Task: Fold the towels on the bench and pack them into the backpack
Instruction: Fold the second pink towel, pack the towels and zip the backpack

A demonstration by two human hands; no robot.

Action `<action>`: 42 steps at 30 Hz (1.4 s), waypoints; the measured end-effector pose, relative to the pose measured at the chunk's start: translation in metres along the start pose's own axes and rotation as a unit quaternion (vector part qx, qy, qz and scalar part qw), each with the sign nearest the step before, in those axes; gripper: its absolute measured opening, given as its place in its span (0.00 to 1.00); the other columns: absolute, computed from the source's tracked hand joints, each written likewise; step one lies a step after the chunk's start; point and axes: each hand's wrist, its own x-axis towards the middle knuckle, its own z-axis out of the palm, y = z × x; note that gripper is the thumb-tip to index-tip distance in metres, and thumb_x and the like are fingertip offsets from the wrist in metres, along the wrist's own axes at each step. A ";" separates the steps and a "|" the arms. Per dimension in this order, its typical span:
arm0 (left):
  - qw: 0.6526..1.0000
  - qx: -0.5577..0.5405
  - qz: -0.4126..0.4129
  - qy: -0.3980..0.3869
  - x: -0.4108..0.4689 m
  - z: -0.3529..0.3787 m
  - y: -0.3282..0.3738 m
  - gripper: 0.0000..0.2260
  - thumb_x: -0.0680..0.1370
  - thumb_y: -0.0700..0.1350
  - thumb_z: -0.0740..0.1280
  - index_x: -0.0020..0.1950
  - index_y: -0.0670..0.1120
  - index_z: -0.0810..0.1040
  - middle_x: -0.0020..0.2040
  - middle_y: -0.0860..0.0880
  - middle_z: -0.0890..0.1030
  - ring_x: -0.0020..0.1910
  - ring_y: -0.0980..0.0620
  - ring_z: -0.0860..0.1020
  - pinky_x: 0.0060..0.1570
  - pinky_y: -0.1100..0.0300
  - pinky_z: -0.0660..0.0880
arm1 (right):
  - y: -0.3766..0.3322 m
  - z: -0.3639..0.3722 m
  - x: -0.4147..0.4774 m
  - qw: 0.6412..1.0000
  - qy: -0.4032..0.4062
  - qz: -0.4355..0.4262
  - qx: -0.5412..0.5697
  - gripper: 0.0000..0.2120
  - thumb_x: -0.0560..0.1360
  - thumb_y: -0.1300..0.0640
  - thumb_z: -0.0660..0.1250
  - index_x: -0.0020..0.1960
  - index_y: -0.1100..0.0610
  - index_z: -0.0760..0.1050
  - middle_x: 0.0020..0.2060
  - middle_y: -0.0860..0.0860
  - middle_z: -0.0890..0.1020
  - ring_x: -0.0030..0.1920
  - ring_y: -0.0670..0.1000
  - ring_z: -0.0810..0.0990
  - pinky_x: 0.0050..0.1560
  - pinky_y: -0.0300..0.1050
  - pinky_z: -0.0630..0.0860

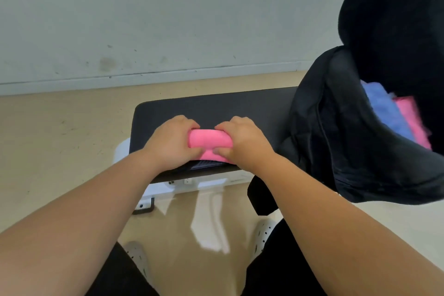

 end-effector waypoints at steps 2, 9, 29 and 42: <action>1.000 -0.030 -0.006 -0.006 -0.002 -0.015 0.016 0.14 0.68 0.51 0.77 0.50 0.52 0.80 0.44 0.54 0.76 0.46 0.51 0.77 0.43 0.56 0.73 | -0.008 -0.026 -0.008 0.998 0.006 0.024 0.059 0.27 0.69 0.48 0.78 0.66 0.48 0.76 0.51 0.47 0.75 0.53 0.50 0.76 0.58 0.48 0.74; 0.910 -0.411 -0.029 0.051 0.009 -0.054 0.122 0.11 0.70 0.41 0.79 0.49 0.46 0.82 0.43 0.46 0.85 0.40 0.52 0.83 0.41 0.53 0.81 | 0.008 -0.126 -0.052 0.794 0.255 0.125 0.538 0.34 0.68 0.51 0.80 0.70 0.48 0.69 0.55 0.53 0.83 0.55 0.49 0.84 0.60 0.51 0.80; 0.919 0.294 0.263 -0.028 0.091 0.027 0.301 0.29 0.73 0.66 0.64 0.69 0.52 0.71 0.69 0.50 0.68 0.56 0.43 0.73 0.47 0.51 0.69 | 0.145 -0.290 -0.100 0.911 0.327 0.168 -0.187 0.20 0.74 0.37 0.63 0.63 0.42 0.72 0.48 0.43 0.80 0.60 0.56 0.71 0.68 0.75 0.56; 0.884 0.257 0.361 0.146 0.067 0.009 0.215 0.14 0.69 0.56 0.73 0.33 0.49 0.75 0.29 0.51 0.71 0.27 0.49 0.69 0.28 0.57 0.63 | 0.165 -0.307 -0.044 0.895 0.408 0.085 -0.160 0.22 0.76 0.44 0.64 0.69 0.47 0.71 0.55 0.46 0.79 0.61 0.53 0.73 0.62 0.54 0.64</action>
